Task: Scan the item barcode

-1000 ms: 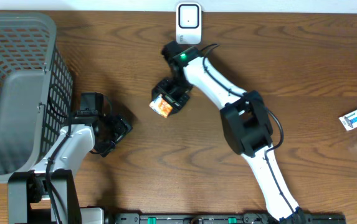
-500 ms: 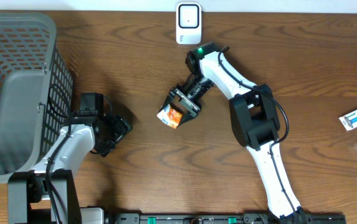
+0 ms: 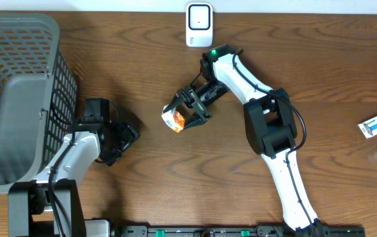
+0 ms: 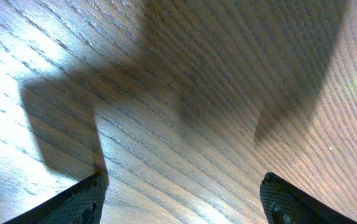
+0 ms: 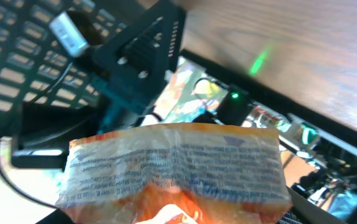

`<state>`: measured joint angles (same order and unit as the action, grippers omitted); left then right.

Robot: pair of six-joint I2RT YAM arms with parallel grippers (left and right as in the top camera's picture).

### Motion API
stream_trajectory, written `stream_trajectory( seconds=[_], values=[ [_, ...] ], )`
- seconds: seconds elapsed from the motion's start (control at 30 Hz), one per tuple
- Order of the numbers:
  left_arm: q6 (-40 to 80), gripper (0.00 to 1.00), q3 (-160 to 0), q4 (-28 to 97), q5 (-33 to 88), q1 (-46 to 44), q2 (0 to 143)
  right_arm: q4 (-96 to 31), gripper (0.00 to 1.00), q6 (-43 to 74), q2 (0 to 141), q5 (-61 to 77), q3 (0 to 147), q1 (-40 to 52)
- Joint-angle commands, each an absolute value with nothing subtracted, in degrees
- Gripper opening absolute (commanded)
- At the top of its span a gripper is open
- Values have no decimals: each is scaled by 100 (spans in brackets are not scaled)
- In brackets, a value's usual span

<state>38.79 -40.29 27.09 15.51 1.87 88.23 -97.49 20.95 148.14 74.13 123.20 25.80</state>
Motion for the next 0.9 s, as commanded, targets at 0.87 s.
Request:
stream_trajectory(
  seconds=[0.87],
  values=[
    [3800, 83, -3310, 2950, 506, 325, 9500, -9751, 76, 1815, 14044, 7159, 12293, 1994]
  ],
)
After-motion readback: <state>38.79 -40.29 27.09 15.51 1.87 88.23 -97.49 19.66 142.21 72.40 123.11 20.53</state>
